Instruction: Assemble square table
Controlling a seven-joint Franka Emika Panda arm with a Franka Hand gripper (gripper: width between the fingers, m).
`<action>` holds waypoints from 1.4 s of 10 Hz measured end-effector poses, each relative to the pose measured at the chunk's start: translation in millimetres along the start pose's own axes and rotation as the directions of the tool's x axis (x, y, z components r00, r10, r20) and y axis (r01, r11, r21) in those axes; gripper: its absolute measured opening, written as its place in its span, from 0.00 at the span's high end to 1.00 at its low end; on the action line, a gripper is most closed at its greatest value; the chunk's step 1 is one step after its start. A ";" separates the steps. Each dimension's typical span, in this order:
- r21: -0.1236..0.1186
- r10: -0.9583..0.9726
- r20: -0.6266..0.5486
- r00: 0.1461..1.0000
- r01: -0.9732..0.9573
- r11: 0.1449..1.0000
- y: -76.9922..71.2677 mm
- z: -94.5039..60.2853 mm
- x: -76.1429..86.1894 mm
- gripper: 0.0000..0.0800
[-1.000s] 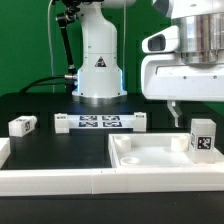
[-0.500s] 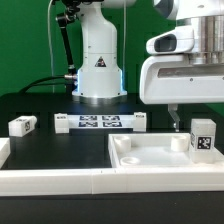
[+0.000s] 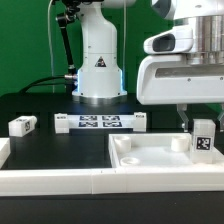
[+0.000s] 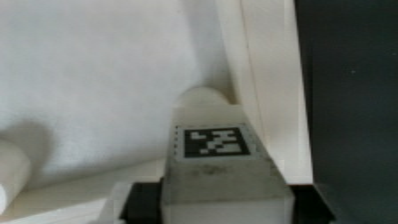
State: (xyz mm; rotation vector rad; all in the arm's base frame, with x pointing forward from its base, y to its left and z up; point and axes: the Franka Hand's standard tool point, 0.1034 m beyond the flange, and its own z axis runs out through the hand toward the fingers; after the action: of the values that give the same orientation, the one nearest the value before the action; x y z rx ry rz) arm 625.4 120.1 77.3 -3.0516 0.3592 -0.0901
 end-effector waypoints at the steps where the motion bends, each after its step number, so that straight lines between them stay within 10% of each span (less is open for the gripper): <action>1: 0.000 0.019 0.000 1.000 -0.019 1.000 0.2 0.0 0.0 0.64; 12: -0.026 0.489 -0.028 0.872 -0.489 0.872 26.4 -1.3 2.7 0.62; 13: -0.036 0.445 -0.018 0.895 -0.446 0.894 24.3 -2.7 0.5 0.30; 14: -0.051 0.378 -0.011 0.926 -0.378 0.925 21.4 -5.3 -2.1 0.30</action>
Offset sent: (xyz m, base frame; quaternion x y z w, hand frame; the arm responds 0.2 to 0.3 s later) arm -0.0062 0.0052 0.0028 0.0230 0.0029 0.3064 0.9516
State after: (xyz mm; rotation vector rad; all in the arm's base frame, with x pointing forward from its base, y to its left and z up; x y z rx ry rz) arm 618.1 99.5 80.9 -2.9656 0.9547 -0.0613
